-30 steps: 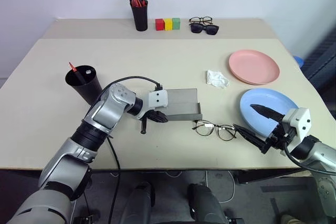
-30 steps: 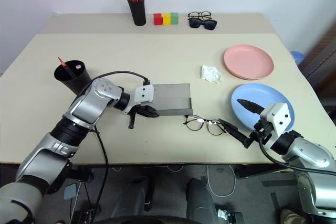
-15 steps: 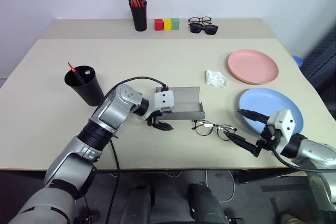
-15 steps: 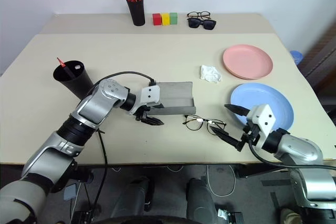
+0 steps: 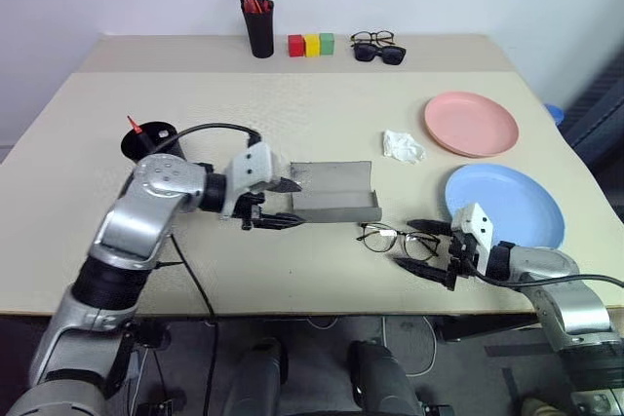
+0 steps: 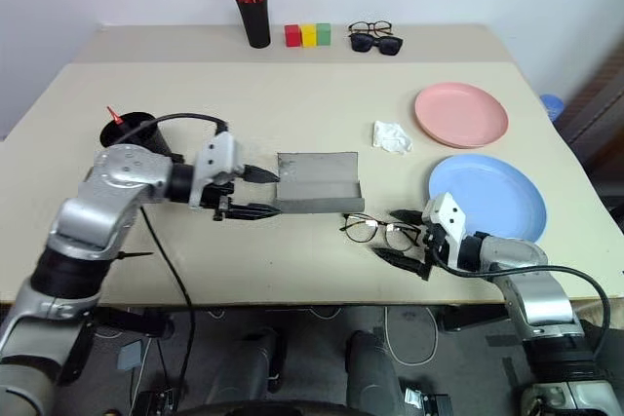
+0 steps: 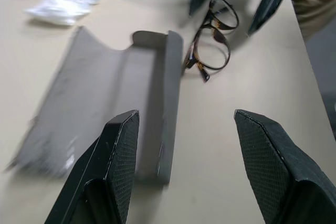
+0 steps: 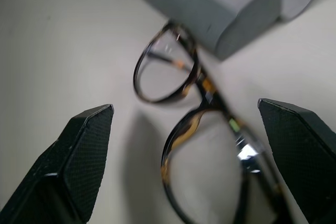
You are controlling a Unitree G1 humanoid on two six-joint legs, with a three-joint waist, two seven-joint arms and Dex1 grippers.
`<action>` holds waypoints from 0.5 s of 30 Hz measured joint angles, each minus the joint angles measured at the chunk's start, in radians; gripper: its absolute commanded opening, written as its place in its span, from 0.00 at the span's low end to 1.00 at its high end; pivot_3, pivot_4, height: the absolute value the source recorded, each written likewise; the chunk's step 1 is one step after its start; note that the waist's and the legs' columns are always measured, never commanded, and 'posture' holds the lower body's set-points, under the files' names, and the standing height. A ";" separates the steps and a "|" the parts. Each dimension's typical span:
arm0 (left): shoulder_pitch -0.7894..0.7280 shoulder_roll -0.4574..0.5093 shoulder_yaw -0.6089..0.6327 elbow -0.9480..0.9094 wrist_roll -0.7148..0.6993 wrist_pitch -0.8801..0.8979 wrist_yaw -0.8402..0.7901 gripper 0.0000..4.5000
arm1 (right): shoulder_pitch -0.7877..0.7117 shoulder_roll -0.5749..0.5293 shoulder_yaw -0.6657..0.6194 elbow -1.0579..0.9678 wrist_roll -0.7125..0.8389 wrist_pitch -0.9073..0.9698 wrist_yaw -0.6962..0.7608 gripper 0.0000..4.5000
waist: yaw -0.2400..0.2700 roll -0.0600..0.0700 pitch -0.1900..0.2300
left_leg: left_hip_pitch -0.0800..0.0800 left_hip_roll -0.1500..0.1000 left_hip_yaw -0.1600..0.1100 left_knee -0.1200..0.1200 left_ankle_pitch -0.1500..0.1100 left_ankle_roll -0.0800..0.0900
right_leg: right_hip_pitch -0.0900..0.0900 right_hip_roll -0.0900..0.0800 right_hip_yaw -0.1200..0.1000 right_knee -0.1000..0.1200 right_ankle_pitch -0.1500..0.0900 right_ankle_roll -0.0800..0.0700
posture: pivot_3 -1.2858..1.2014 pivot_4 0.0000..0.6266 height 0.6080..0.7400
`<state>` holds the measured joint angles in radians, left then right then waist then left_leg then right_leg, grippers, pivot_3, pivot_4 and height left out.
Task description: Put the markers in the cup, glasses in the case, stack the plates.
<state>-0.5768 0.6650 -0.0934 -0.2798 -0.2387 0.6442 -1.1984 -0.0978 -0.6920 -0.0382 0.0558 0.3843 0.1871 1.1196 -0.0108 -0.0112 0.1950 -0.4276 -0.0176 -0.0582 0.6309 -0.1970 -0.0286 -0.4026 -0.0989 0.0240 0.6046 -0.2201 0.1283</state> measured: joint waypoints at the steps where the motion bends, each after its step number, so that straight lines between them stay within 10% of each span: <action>1: 0.001 0.013 0.024 -0.014 -0.012 0.016 0.017 0.66 | -0.001 0.000 0.002 0.010 -0.001 -0.004 0.008 0.94 | 0.000 0.000 0.000 | 0.000 0.000 0.000 0.000 0.000 0.000 | 0.001 0.000 0.000 0.000 0.000 0.000 | 0.52 0.24 1.00; 10: 0.112 0.102 0.123 -0.087 -0.072 0.105 0.137 0.66 | -0.045 0.000 0.006 0.055 0.005 -0.038 0.068 0.04 | -0.009 -0.003 -0.002 | 0.003 0.001 0.000 -0.001 0.000 0.000 | 0.002 0.001 0.000 0.001 0.000 0.000 | 0.52 0.24 1.00; 15: 0.155 0.116 0.123 -0.110 -0.095 0.105 0.176 0.66 | -0.047 -0.005 0.003 0.049 0.008 -0.037 0.074 0.01 | -0.006 -0.005 -0.003 | 0.007 0.002 0.000 -0.001 0.000 -0.001 | 0.006 0.001 0.000 -0.002 0.000 -0.001 | 0.52 0.24 1.00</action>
<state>-0.4221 0.7808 0.0293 -0.3897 -0.3339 0.7496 -1.0220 -0.1446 -0.6972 -0.0354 0.1051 0.3918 0.1499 1.1935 -0.0166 -0.0158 0.1923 -0.4211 -0.0157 -0.0578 0.6303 -0.1974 -0.0292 -0.3962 -0.0983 0.0239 0.6025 -0.2198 0.1271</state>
